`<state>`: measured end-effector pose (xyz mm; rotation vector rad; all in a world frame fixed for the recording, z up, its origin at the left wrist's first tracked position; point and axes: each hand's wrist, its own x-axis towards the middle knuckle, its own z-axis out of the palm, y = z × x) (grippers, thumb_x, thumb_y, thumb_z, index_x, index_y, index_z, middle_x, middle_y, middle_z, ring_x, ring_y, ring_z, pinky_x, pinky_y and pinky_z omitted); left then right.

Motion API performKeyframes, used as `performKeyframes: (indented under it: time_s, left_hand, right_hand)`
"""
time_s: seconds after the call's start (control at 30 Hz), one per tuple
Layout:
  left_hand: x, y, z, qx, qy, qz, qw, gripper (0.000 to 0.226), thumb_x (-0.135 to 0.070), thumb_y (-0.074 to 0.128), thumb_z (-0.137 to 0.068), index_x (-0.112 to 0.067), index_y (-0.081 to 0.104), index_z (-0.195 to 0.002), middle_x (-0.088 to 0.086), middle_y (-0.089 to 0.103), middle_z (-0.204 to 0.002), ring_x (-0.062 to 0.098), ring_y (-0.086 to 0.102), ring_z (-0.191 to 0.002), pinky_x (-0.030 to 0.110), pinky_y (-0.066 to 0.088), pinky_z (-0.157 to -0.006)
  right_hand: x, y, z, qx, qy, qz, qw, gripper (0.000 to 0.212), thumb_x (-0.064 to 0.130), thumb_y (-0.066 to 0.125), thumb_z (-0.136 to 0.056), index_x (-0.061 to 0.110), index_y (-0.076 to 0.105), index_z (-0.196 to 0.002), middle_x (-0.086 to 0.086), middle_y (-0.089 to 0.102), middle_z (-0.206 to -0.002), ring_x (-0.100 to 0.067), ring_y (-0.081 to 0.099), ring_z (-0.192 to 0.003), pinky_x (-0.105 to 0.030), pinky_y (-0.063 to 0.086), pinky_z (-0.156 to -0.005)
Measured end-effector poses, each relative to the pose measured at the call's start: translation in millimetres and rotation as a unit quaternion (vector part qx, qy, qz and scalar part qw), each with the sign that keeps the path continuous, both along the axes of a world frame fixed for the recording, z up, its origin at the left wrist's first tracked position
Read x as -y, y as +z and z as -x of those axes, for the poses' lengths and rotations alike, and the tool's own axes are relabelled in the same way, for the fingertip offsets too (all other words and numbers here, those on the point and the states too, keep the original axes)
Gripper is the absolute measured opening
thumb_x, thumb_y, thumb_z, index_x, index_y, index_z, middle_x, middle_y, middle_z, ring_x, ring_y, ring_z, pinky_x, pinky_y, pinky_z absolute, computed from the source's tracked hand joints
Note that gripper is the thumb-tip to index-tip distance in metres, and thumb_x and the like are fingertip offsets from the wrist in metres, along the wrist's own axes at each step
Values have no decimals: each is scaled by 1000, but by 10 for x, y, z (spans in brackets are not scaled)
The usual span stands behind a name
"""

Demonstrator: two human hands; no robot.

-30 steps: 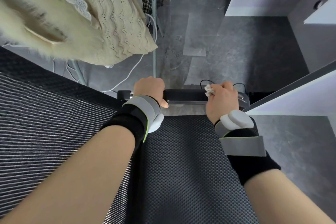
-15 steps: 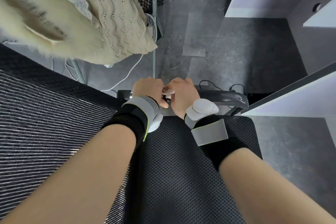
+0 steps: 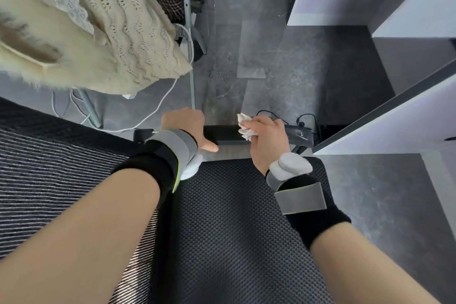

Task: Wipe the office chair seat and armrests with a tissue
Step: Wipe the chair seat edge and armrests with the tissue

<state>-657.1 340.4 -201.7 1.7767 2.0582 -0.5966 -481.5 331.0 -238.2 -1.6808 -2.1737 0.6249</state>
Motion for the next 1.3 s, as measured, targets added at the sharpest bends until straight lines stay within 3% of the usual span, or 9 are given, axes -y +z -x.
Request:
performKeyframes:
  time_s: [0.13, 0.27, 0.4, 0.57, 0.7, 0.8, 0.97, 1.13, 1.3]
  left_hand:
    - [0, -73, -324, 39, -64, -64, 995, 59, -61, 69, -72, -23, 60, -116, 0, 68, -103, 24, 63, -99, 34, 43, -82]
    - [-62, -108, -457, 26, -87, -69, 993, 44, -54, 70, -77, -22, 65, -106, 1, 67, -93, 25, 63, -94, 35, 40, -83]
    - [-112, -98, -467, 17, -68, -50, 996, 46, -55, 72, -73, -22, 64, -103, 1, 62, -87, 27, 64, -90, 34, 39, -76]
    - [-172, -88, -496, 16, -56, -30, 998, 49, -54, 77, -68, -21, 64, -102, 0, 61, -85, 28, 65, -90, 33, 38, -74]
    - [-187, -87, -495, 19, -48, -29, 998, 50, -54, 79, -66, -23, 64, -103, -2, 60, -83, 26, 66, -90, 32, 40, -72]
    - [-195, -95, -501, 21, -45, -27, 998, 51, -53, 79, -67, -23, 65, -105, -1, 66, -93, 25, 65, -92, 32, 41, -74]
    - [-197, -85, -505, 3, -47, -32, 998, 52, -55, 78, -66, -24, 64, -106, -1, 68, -97, 25, 65, -94, 34, 40, -77]
    - [-185, -65, -572, -9, -39, -38, 998, 50, -53, 79, -66, -25, 65, -105, -1, 69, -96, 25, 65, -96, 32, 40, -74]
    - [-169, -31, -566, -7, -27, -32, 999, 49, -52, 79, -67, -25, 63, -104, -2, 68, -97, 25, 64, -97, 31, 39, -72]
  right_hand:
    - [-23, -55, -156, -13, -34, -39, 999, 47, -10, 46, -81, 18, 67, -112, 0, 67, -114, -29, 44, -90, -24, 34, -74]
    - [-62, -100, -353, -27, -96, -57, 993, 42, -9, 47, -82, 16, 69, -108, -2, 71, -110, -23, 40, -83, -22, 30, -71]
    - [-161, -142, -584, -33, -222, -50, 973, 40, -1, 46, -81, 17, 70, -107, -8, 73, -100, -36, 54, -90, -22, 31, -59]
    - [-257, -202, -925, -13, -277, 75, 958, 39, 6, 46, -86, 21, 63, -117, -17, 69, -109, -40, 56, -103, -35, 45, -83]
    - [-283, -180, -906, -17, -297, 100, 949, 37, 9, 45, -87, 21, 62, -118, -19, 68, -111, -41, 58, -104, -36, 46, -84]
    - [-272, -150, -762, -26, -311, 85, 946, 40, 6, 43, -88, 23, 62, -118, -17, 68, -109, -38, 54, -106, -36, 45, -83]
    - [-101, -48, -294, -30, -209, -74, 975, 46, -11, 45, -73, 15, 71, -101, -9, 73, -97, -35, 53, -85, -27, 36, -66]
    - [72, -33, -183, -37, -41, -35, 998, 48, -12, 44, -79, 15, 63, -113, -1, 65, -120, -28, 42, -89, -30, 42, -81]
    - [124, -86, -433, -62, 20, -54, 996, 52, -11, 53, -78, 18, 60, -120, 3, 63, -125, -23, 35, -80, -31, 45, -72]
